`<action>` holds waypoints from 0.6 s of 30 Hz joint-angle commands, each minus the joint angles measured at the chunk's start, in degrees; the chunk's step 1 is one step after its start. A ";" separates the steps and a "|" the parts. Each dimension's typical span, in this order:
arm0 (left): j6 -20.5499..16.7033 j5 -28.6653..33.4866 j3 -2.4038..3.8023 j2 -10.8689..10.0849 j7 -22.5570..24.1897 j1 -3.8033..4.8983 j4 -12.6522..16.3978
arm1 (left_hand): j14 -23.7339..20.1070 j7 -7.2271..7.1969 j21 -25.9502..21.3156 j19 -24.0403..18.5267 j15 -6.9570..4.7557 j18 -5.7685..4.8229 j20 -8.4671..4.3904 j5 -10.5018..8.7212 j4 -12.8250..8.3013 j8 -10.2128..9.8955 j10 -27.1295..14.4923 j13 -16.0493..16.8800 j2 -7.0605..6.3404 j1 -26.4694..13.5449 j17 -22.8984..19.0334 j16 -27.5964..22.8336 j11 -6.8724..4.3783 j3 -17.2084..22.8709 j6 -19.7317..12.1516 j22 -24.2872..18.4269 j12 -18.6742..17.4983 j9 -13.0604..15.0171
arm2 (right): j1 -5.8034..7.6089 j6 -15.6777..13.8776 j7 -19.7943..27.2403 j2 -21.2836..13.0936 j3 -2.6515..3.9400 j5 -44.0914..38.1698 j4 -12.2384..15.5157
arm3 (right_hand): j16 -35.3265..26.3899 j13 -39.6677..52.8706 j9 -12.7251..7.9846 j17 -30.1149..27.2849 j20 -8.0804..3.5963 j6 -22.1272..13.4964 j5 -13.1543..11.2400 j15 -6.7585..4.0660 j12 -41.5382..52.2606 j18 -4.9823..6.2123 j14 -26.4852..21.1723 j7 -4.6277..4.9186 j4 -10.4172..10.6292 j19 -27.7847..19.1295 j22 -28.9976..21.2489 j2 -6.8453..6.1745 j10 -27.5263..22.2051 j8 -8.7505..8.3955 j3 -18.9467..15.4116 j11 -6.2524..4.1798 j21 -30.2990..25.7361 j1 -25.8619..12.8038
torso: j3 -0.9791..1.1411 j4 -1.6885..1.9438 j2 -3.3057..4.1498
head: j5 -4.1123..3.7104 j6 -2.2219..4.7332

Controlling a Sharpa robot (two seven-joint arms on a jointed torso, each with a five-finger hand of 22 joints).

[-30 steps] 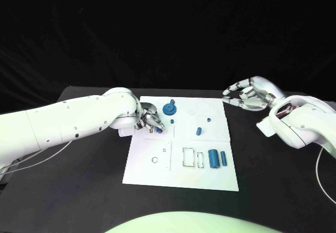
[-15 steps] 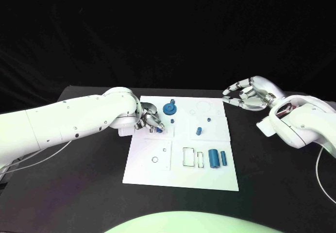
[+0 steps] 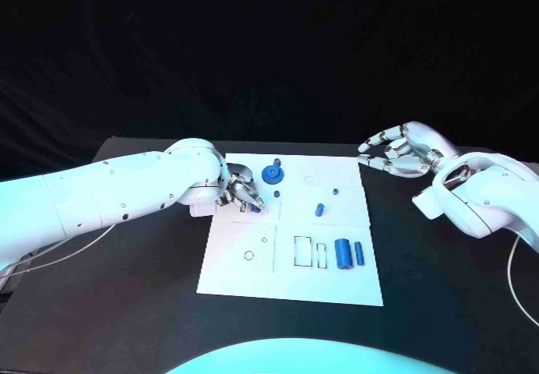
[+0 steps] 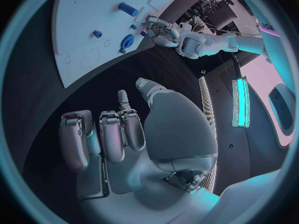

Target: Assemble the parts on the task board

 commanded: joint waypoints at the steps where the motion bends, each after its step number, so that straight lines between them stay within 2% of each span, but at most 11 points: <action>1: 2.84 -1.36 -0.37 -0.02 -1.00 -0.40 -0.35 | 5.96 -1.62 0.21 0.65 -0.38 -0.59 -0.38 0.28 -5.89 -0.14 0.25 -0.06 3.34 3.83 15.05 0.21 0.03 5.51 1.66 1.56 0.24 0.09 | -0.04 0.77 0.06 0.00 0.00 -0.35 0.04 | -0.36 8.19 0.07 8.15 -0.39 0.11 0.19 -0.27 -0.05 0.23 4.41 -0.30 0.39 4.39 13.79 -0.04 0.02 0.40 0.10 -0.25 -0.20 -0.69 | 0.04 -0.03 0.01 | 0.00 -0.04; 18: 4.87 -1.20 -0.38 0.99 -1.44 -0.21 -1.53 | 5.96 -1.61 0.18 0.63 -0.39 -0.58 -0.39 0.27 -5.86 -0.21 0.27 -0.12 3.47 3.92 15.05 0.21 0.03 5.49 1.73 1.52 0.19 0.04 | -0.07 0.69 0.08 -0.01 0.00 -0.37 -0.01 | -0.36 8.19 0.07 8.15 -0.39 0.11 0.19 -0.27 -0.05 0.23 4.41 -0.30 0.39 4.39 13.79 -0.04 0.02 0.40 0.10 -0.25 -0.20 -0.69 | 0.07 -0.08 -0.02 | -0.05 -0.15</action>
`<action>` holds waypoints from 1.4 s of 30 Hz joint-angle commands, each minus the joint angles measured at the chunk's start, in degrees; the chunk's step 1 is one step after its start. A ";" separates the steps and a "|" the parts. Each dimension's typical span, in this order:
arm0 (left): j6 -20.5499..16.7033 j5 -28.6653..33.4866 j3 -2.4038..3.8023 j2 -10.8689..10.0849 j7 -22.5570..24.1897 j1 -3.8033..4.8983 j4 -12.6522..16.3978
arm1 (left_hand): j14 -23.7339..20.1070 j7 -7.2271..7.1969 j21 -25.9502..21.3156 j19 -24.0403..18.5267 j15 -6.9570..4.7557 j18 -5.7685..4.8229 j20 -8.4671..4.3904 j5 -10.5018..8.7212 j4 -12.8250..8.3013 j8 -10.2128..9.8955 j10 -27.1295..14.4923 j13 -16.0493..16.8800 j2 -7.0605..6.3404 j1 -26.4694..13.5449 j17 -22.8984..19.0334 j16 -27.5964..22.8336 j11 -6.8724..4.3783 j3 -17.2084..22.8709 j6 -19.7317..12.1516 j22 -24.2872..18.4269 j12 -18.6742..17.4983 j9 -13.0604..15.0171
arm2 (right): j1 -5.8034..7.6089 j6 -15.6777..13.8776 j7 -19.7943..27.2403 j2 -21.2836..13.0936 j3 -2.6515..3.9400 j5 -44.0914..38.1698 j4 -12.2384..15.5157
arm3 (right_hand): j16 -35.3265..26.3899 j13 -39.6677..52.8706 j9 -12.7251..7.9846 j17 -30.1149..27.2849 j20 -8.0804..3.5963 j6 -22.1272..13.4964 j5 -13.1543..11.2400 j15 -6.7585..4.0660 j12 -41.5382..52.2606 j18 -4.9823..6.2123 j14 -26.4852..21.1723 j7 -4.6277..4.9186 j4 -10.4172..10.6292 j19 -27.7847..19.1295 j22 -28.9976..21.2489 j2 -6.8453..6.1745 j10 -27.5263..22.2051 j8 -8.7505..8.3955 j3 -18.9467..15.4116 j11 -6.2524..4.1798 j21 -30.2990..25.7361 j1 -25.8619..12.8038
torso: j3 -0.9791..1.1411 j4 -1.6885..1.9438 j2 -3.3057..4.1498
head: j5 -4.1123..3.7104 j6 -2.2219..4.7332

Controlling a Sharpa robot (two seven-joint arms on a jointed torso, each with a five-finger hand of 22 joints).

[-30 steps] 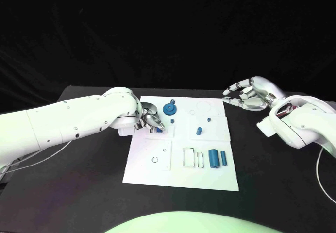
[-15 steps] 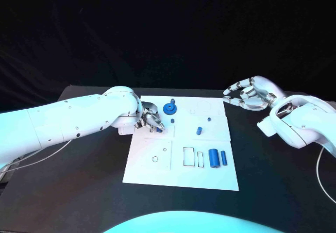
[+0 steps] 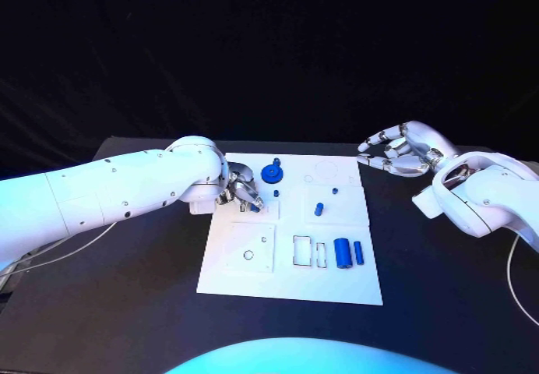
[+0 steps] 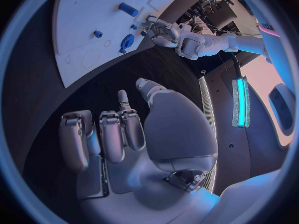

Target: Assemble the parts on the task board

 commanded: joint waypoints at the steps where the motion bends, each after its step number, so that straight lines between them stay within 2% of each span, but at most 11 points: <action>1: 3.23 -0.64 -0.44 0.28 -1.50 -0.41 -0.58 | 5.96 -1.51 0.13 0.59 -0.39 -0.56 -0.39 0.33 -5.81 -0.25 0.19 -0.07 3.51 3.91 15.07 0.20 -0.06 5.47 1.25 1.43 0.19 -0.01 | -0.05 0.68 0.08 -0.03 0.00 -0.36 0.03 | -0.36 8.14 0.08 8.16 -0.39 0.11 0.19 -0.27 -0.04 0.23 4.42 -0.30 0.39 4.39 13.81 -0.04 0.02 0.40 0.10 -0.25 -0.20 -0.69 | 0.01 -0.01 -0.01 | 0.01 -0.10; 11: 4.04 -0.47 -0.47 1.26 -1.75 -0.29 -2.02 | 5.96 -1.29 -0.05 0.45 -0.30 -0.50 -0.41 -0.14 -5.10 -0.60 -0.20 -0.68 3.88 3.58 15.07 0.20 0.11 4.96 0.96 1.14 -0.32 -0.14 | -0.06 0.63 0.08 -0.08 0.00 -0.36 0.04 | -0.36 8.14 0.08 8.16 -0.39 0.11 0.19 -0.27 -0.04 0.23 4.42 -0.30 0.39 4.39 13.81 -0.04 0.02 0.40 0.10 -0.25 -0.20 -0.69 | -0.01 0.03 0.03 | 0.00 0.02; 19: 3.67 -0.29 -0.48 1.55 -1.80 -0.28 -2.40 | 5.96 -1.16 -0.17 0.38 -0.15 -0.49 -0.18 -0.98 -1.78 -1.02 -0.69 -1.09 3.97 0.62 15.07 0.20 0.31 0.45 0.38 1.14 -0.59 -0.08 | -0.08 0.57 0.11 -0.12 0.00 -0.36 0.02 | -0.40 8.15 0.10 8.08 -0.44 0.05 0.23 -0.31 -0.04 0.24 4.40 -0.33 0.43 4.37 13.79 -0.15 0.04 0.56 0.18 -0.28 -0.25 -0.75 | -0.02 -0.02 0.03 | -0.03 0.02; 32: 4.25 -0.13 -0.48 1.46 -1.82 -0.27 -2.64 | 5.96 -1.27 -0.22 0.39 -0.23 -0.49 -0.19 -1.11 0.54 -1.24 -0.90 -1.13 3.39 -1.82 15.07 0.20 0.24 -2.30 0.45 1.19 -0.57 -0.12 | -0.10 0.51 0.07 -0.28 0.00 -0.38 0.11 | -0.40 8.15 0.10 8.08 -0.44 0.05 0.23 -0.31 -0.04 0.24 4.40 -0.33 0.43 4.37 13.79 -0.15 0.04 0.56 0.18 -0.28 -0.25 -0.75 | -0.07 0.04 0.04 | -0.10 -0.14; 33: 4.30 -0.13 -0.48 1.45 -1.82 -0.27 -2.64 | 5.96 -1.29 -0.21 0.41 -0.24 -0.50 -0.19 -1.10 1.26 -1.27 -0.94 -1.16 3.47 -2.43 15.07 0.20 0.23 -2.85 0.57 1.22 -0.57 -0.14 | -0.10 0.51 0.07 -0.29 0.00 -0.39 0.12 | -0.40 8.15 0.10 8.08 -0.44 0.05 0.23 -0.31 -0.04 0.24 4.40 -0.33 0.43 4.37 13.79 -0.15 0.04 0.56 0.18 -0.28 -0.25 -0.75 | -0.06 0.02 0.02 | -0.12 -0.17; 42: 4.74 -0.23 -0.48 1.31 -1.82 -0.27 -2.67 | 5.96 -1.36 -0.20 0.46 -0.29 -0.52 -0.22 -1.09 3.39 -1.32 -0.92 -1.03 3.48 -4.35 15.07 0.20 0.18 -4.79 0.90 1.34 -0.39 -0.18 | -0.10 0.48 0.10 -0.42 0.00 -0.46 0.21 | -0.40 8.15 0.10 8.08 -0.44 0.05 0.23 -0.31 -0.04 0.24 4.40 -0.33 0.43 4.37 13.79 -0.15 0.04 0.56 0.18 -0.28 -0.25 -0.75 | -0.03 0.05 0.04 | -0.17 -0.18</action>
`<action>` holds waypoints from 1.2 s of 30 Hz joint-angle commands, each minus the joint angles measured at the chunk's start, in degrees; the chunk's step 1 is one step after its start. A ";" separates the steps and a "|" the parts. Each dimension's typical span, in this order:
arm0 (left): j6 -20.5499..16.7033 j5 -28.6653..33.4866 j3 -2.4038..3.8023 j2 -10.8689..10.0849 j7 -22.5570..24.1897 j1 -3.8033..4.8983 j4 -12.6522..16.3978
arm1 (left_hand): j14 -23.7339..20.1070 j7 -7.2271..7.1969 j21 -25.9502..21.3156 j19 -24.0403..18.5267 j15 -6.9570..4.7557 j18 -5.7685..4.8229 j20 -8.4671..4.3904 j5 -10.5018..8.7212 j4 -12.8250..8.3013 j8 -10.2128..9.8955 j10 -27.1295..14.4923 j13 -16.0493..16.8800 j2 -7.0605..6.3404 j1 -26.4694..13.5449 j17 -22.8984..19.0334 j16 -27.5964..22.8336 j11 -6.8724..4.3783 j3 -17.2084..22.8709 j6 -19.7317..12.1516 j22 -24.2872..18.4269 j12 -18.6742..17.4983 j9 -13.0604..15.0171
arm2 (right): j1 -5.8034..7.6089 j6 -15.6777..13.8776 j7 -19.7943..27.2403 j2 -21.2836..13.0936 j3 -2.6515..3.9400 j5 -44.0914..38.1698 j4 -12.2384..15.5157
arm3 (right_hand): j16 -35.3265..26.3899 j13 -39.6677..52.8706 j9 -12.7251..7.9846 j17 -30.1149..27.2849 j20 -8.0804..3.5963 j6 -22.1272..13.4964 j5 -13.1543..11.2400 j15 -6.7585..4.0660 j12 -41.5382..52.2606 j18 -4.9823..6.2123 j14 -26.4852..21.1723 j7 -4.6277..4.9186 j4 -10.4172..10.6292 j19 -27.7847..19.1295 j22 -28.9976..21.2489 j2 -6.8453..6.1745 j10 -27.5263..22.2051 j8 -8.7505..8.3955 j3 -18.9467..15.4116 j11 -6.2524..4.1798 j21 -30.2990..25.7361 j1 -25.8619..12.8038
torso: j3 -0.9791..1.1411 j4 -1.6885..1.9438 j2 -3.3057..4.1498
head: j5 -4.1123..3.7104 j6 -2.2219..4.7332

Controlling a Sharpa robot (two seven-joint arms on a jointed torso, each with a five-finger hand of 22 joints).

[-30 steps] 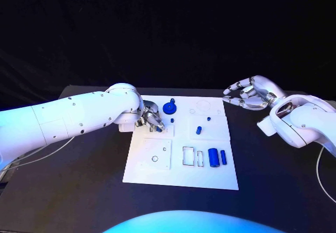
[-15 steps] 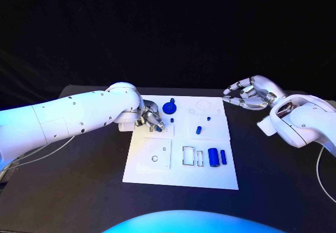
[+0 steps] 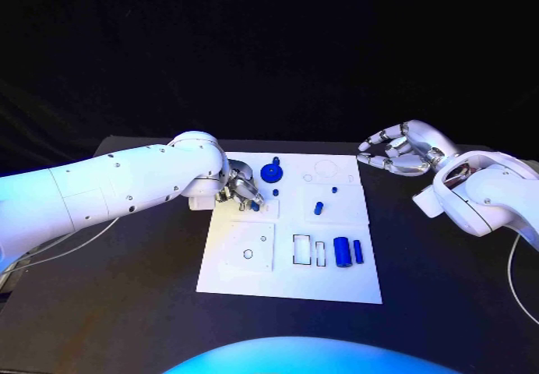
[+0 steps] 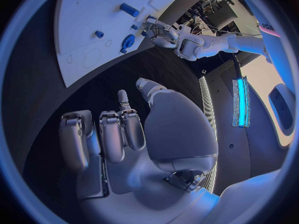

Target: Assemble the parts on the task board

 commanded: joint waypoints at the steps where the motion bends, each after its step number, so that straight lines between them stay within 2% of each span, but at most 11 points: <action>1: 2.20 -0.67 -0.53 -0.06 -1.61 -0.66 -0.29 | 5.96 -0.20 -0.21 0.44 -0.29 -0.51 -0.22 -0.09 0.40 -0.17 -0.09 0.04 -0.16 -0.81 15.08 0.20 0.39 -0.34 -0.18 1.26 0.05 -0.07 | -0.04 0.50 0.12 -0.04 0.00 -0.45 0.11 | -0.23 8.06 0.07 7.97 -0.45 0.00 0.23 -0.32 -0.15 0.27 4.37 -0.34 0.23 4.32 13.71 0.02 -0.05 0.17 -0.03 -0.29 -0.34 -0.58 | 0.02 0.00 -0.02 | 0.00 -0.01; 14: 3.14 -0.74 -0.53 -0.19 -1.66 -0.66 -0.22 | 5.96 -0.23 -0.16 0.49 -0.30 -0.54 -0.23 -0.18 0.83 -0.11 -0.07 0.10 -0.63 -1.34 15.08 0.20 0.37 -1.25 -0.06 1.38 0.12 -0.03 | -0.04 0.53 0.15 -0.19 0.00 -0.49 0.22 | -0.23 8.06 0.07 7.97 -0.45 0.00 0.23 -0.32 -0.15 0.27 4.37 -0.34 0.23 4.32 13.71 0.02 -0.05 0.17 -0.03 -0.29 -0.34 -0.58 | 0.03 -0.04 -0.03 | 0.01 -0.13; 36: 5.14 -0.84 -0.53 -0.14 -1.63 -0.67 -0.09 | 5.96 -0.30 -0.10 0.57 -0.33 -0.58 -0.26 -0.26 2.04 -0.03 0.03 0.27 -2.18 -2.39 15.08 0.20 0.33 -4.44 0.26 1.59 0.33 0.02 | -0.05 0.54 0.26 -0.23 0.00 -0.52 0.17 | -0.30 8.06 0.07 7.80 -0.47 -0.05 0.22 -0.33 -0.16 0.30 4.34 -0.34 0.24 4.26 13.67 -0.06 -0.05 0.23 -0.02 -0.30 -0.44 -0.62 | 0.01 0.03 -0.02 | 0.05 -0.13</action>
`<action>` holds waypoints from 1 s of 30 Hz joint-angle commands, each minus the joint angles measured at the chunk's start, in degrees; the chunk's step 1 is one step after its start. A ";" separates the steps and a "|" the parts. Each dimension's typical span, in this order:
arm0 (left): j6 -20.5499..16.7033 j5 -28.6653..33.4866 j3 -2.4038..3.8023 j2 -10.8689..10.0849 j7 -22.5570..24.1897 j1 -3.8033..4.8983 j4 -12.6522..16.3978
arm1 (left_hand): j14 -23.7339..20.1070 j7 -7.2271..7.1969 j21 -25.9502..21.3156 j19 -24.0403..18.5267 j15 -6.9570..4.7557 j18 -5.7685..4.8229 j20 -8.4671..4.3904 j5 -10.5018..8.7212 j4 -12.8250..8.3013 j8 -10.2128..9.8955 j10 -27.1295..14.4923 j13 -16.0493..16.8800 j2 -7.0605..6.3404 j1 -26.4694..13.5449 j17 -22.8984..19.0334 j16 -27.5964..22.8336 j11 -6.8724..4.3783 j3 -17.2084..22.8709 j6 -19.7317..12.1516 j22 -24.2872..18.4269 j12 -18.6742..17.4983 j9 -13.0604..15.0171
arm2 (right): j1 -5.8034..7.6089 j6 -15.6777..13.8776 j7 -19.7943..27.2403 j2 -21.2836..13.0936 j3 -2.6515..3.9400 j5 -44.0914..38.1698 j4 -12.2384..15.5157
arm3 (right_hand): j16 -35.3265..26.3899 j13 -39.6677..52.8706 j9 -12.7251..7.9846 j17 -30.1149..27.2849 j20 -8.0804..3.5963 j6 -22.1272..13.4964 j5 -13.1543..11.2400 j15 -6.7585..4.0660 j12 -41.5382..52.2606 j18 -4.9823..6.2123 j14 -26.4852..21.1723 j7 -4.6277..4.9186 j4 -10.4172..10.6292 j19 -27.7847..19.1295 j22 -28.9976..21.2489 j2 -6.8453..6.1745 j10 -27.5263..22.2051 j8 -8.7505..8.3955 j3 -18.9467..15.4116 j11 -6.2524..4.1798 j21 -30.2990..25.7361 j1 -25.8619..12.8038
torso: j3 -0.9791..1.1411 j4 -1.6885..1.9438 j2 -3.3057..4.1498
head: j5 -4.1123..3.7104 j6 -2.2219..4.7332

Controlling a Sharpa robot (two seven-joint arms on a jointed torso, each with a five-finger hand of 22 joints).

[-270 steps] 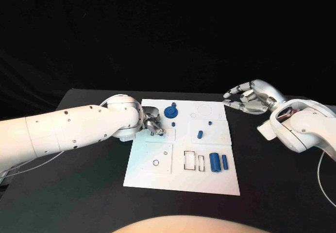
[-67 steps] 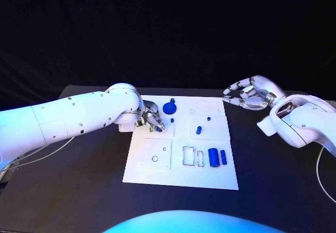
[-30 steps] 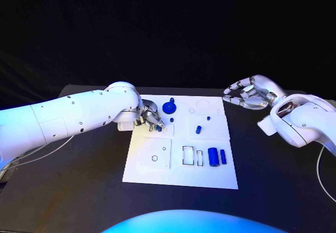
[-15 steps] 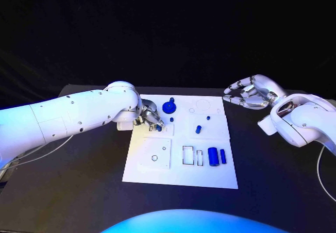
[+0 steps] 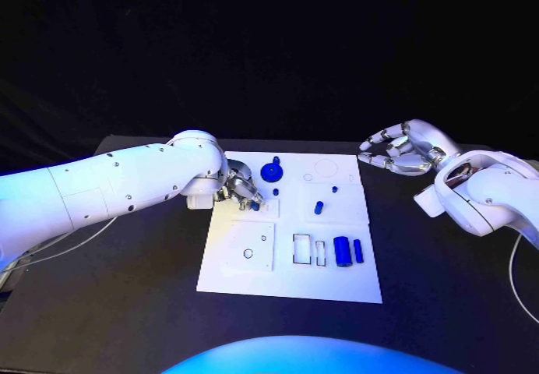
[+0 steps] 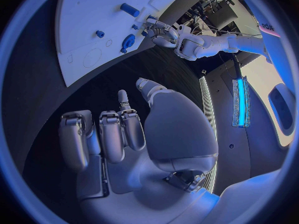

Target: Assemble the parts on the task board

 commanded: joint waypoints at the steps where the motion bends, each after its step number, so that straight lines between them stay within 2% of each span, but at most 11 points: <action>1: 3.91 -0.26 -0.53 0.06 -1.30 -0.68 0.05 | 5.96 0.16 -0.09 0.58 -0.33 -0.58 -0.26 -0.27 0.18 -0.06 0.04 0.09 -0.51 0.00 15.09 0.20 0.33 -0.47 0.16 1.63 0.35 0.02 | -0.04 0.54 0.25 0.00 0.00 -0.47 0.06 | -0.30 8.07 0.06 7.77 -0.47 -0.04 0.22 -0.33 -0.16 0.30 4.34 -0.34 0.24 4.26 13.69 -0.06 -0.05 0.23 -0.02 -0.30 -0.16 -0.62 | 0.00 -0.01 0.02 | 0.08 0.02; 13: 3.96 -0.28 -0.53 0.18 -1.27 -0.69 0.08 | 5.96 0.10 -0.06 0.61 -0.36 -0.59 -0.28 -0.33 0.79 0.07 0.09 0.10 -0.83 -0.25 15.09 0.20 0.28 -1.69 0.41 1.70 0.40 0.07 | -0.04 0.58 0.33 0.07 0.00 -0.47 0.00 | -0.32 8.07 0.06 7.73 -0.48 -0.06 0.21 -0.34 -0.16 0.30 4.33 -0.34 0.28 4.25 13.68 -0.10 -0.05 0.27 -0.04 -0.30 -0.18 -0.69 | 0.01 -0.03 0.00 | 0.00 -0.01; 23: 3.13 -0.28 -0.53 0.20 -1.23 -0.70 -0.15 | 5.96 -0.05 -0.11 0.63 -0.48 -0.59 -0.41 -0.48 4.29 0.03 0.08 -0.01 -1.02 -0.28 15.09 0.20 0.15 -7.86 0.56 1.77 0.39 0.07 | -0.05 0.50 0.45 0.12 0.00 -0.47 -0.08 | -0.34 8.04 0.06 7.66 -0.48 -0.08 0.20 -0.34 -0.19 0.32 4.31 -0.35 0.31 4.21 13.65 -0.14 -0.07 0.29 -0.05 -0.30 -0.24 -0.74 | 0.04 -0.03 0.01 | -0.02 0.15; 30: 2.58 -0.28 -0.42 0.02 -1.14 -0.71 0.10 | 5.96 -0.11 -0.15 0.63 -0.55 -0.58 -0.48 -0.57 5.91 -0.01 0.08 -0.03 -1.21 0.47 15.09 0.20 0.09 -10.63 0.51 1.77 0.40 0.08 | -0.06 0.45 0.52 0.15 0.00 -0.44 -0.16 | -0.37 7.99 0.06 7.59 -0.48 -0.10 0.18 -0.34 -0.24 0.35 4.29 -0.34 0.35 4.15 13.59 -0.18 -0.11 0.30 -0.09 -0.29 -0.34 -0.81 | -0.01 -0.07 0.01 | 0.00 0.18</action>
